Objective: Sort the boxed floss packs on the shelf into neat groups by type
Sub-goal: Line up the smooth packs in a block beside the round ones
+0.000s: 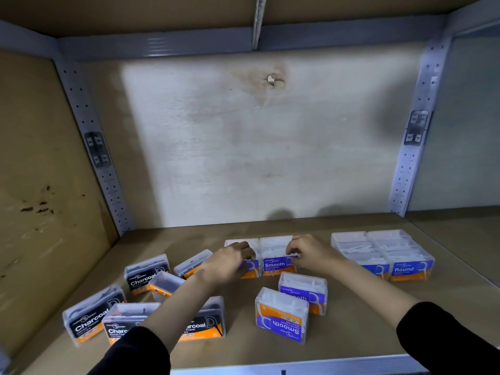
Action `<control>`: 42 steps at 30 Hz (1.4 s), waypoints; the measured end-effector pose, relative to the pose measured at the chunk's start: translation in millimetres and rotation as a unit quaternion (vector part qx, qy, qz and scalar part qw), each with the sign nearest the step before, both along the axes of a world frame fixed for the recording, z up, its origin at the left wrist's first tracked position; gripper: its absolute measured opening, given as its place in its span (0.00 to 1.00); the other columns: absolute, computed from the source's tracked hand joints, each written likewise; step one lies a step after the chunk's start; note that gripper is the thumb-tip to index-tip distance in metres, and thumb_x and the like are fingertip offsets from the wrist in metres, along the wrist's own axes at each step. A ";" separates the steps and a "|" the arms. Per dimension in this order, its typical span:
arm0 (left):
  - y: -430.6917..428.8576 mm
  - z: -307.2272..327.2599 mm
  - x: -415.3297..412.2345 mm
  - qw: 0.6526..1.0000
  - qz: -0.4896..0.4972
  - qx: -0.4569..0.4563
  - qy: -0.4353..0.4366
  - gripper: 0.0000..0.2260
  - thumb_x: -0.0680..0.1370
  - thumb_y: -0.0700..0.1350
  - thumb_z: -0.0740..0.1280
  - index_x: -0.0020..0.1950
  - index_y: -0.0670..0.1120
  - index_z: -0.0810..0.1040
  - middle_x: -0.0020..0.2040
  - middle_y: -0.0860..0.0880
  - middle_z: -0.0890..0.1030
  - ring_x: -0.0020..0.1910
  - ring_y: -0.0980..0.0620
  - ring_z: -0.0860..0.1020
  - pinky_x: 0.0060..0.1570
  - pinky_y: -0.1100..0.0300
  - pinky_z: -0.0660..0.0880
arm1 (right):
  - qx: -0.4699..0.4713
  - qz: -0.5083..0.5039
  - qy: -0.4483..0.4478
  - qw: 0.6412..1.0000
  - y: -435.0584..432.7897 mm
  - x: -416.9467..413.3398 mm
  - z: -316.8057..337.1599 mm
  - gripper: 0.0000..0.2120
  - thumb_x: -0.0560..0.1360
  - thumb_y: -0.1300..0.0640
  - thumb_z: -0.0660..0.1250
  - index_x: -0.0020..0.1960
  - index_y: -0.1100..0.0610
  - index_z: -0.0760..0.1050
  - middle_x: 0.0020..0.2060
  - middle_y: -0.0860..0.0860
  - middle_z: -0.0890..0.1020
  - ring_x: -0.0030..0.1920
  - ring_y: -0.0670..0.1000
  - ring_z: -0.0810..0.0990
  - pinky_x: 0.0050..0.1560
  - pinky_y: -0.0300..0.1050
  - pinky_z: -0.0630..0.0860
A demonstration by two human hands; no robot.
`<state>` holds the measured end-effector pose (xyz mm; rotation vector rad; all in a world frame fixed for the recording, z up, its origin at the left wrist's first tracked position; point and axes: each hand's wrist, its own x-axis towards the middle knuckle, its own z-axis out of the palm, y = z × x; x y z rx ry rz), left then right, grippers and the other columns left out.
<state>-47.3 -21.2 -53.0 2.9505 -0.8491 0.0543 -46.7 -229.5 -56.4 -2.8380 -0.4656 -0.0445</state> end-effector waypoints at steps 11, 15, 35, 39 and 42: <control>-37.5 2.1 -44.2 0.982 -0.147 0.063 0.100 0.24 0.76 0.48 0.68 0.70 0.44 0.69 0.69 0.46 0.71 0.67 0.48 0.69 0.64 0.58 0.67 | -0.030 0.023 0.081 0.996 -13.4 -32.2 1.5 0.17 0.73 0.57 0.68 0.62 0.58 0.75 0.59 0.54 0.77 0.49 0.44 0.71 0.45 0.34 0.69; -39.3 -0.7 -47.2 0.985 -0.132 0.068 0.091 0.24 0.76 0.47 0.67 0.71 0.44 0.67 0.70 0.47 0.69 0.68 0.48 0.69 0.65 0.57 0.67 | -0.040 0.016 0.069 0.997 -15.6 -39.4 -4.8 0.19 0.73 0.56 0.68 0.64 0.56 0.73 0.61 0.52 0.75 0.57 0.49 0.74 0.51 0.37 0.70; -39.2 6.0 -44.3 0.992 -0.074 0.004 0.105 0.21 0.70 0.43 0.74 0.61 0.43 0.74 0.60 0.44 0.77 0.57 0.46 0.75 0.54 0.57 0.72 | -0.047 -0.001 0.057 0.997 -15.0 -46.7 -2.5 0.21 0.74 0.59 0.67 0.66 0.56 0.71 0.65 0.52 0.72 0.63 0.49 0.72 0.59 0.41 0.72; -24.7 1.4 -52.7 0.965 -0.034 -0.216 0.144 0.16 0.68 0.40 0.74 0.49 0.50 0.70 0.49 0.49 0.76 0.48 0.52 0.73 0.48 0.61 0.71 | -0.039 -0.006 0.058 0.998 -17.0 -44.9 -3.6 0.20 0.74 0.60 0.66 0.65 0.56 0.71 0.64 0.52 0.72 0.61 0.50 0.73 0.56 0.39 0.70; -19.8 -12.9 -62.8 0.930 -0.009 -0.324 0.175 0.18 0.68 0.39 0.75 0.43 0.55 0.68 0.46 0.52 0.77 0.45 0.56 0.75 0.49 0.65 0.72 | -0.036 -0.009 0.057 0.998 -17.4 -43.5 -3.5 0.20 0.75 0.60 0.65 0.66 0.57 0.71 0.64 0.52 0.72 0.63 0.49 0.72 0.58 0.40 0.71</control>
